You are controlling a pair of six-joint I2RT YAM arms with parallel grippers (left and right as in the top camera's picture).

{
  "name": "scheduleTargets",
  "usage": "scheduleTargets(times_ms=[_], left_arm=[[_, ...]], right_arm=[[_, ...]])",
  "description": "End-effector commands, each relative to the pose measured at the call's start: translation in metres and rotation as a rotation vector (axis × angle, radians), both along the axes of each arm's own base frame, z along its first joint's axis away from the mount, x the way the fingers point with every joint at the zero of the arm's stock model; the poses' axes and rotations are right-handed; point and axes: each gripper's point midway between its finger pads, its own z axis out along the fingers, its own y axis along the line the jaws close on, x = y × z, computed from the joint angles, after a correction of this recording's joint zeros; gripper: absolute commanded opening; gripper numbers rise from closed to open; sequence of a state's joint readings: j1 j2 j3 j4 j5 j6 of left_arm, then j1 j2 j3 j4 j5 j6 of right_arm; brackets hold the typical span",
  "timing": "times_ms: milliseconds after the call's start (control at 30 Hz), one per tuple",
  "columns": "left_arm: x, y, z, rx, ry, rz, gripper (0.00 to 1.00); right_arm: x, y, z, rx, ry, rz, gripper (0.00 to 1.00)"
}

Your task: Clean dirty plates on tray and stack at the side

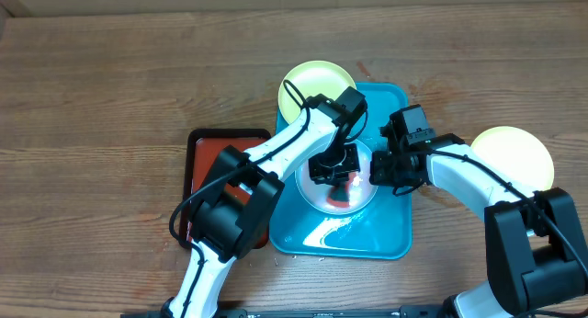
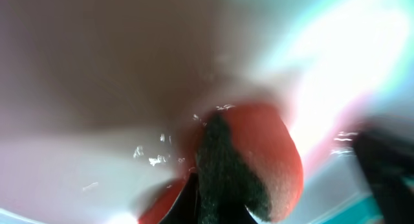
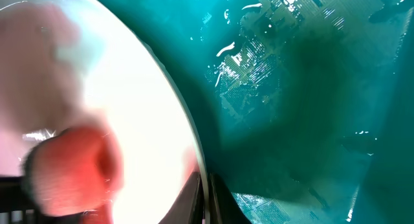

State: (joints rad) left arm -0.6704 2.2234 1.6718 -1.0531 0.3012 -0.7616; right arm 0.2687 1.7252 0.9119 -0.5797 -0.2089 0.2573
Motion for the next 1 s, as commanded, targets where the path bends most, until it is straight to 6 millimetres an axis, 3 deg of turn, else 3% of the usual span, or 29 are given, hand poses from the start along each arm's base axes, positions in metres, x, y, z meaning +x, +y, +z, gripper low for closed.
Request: scheduleTargets(times_ms=[0,100,200,400,533,633,700,767,833,967], left_arm=[[0.020,0.069,-0.007,0.333,-0.124,0.022,0.04],[0.028,0.087,0.012,0.409,-0.198,0.005,0.05],[0.034,0.086,0.042,0.357,-0.258,-0.024,0.04],[0.026,0.083,0.128,0.194,-0.392,-0.041,0.04],[0.021,0.122,0.178,0.235,-0.489,0.009,0.04],[0.016,0.166,0.195,0.331,-0.501,0.069,0.04],[0.014,0.197,0.193,0.404,-0.468,0.114,0.04],[0.012,0.211,0.181,0.427,-0.432,0.126,0.04],[0.009,0.227,0.150,0.446,-0.376,0.141,0.04],[0.002,0.230,0.080,0.374,-0.300,0.140,0.04]], right_arm=[[-0.013,-0.008,-0.021,-0.069,0.050,0.020,0.04],[-0.013,-0.008,-0.021,-0.069,0.049,0.020,0.04],[-0.013,-0.008,-0.021,-0.069,0.050,0.020,0.04],[-0.014,-0.009,-0.021,-0.071,0.054,0.024,0.04],[-0.015,-0.009,-0.021,-0.071,0.055,0.024,0.04],[-0.015,-0.009,-0.021,-0.071,0.055,0.024,0.04],[-0.014,-0.009,-0.021,-0.071,0.054,0.024,0.04],[-0.014,-0.009,-0.021,-0.071,0.052,0.024,0.04],[-0.013,-0.009,-0.021,-0.071,0.051,0.024,0.04],[-0.013,-0.009,-0.021,-0.070,0.048,0.024,0.04]])
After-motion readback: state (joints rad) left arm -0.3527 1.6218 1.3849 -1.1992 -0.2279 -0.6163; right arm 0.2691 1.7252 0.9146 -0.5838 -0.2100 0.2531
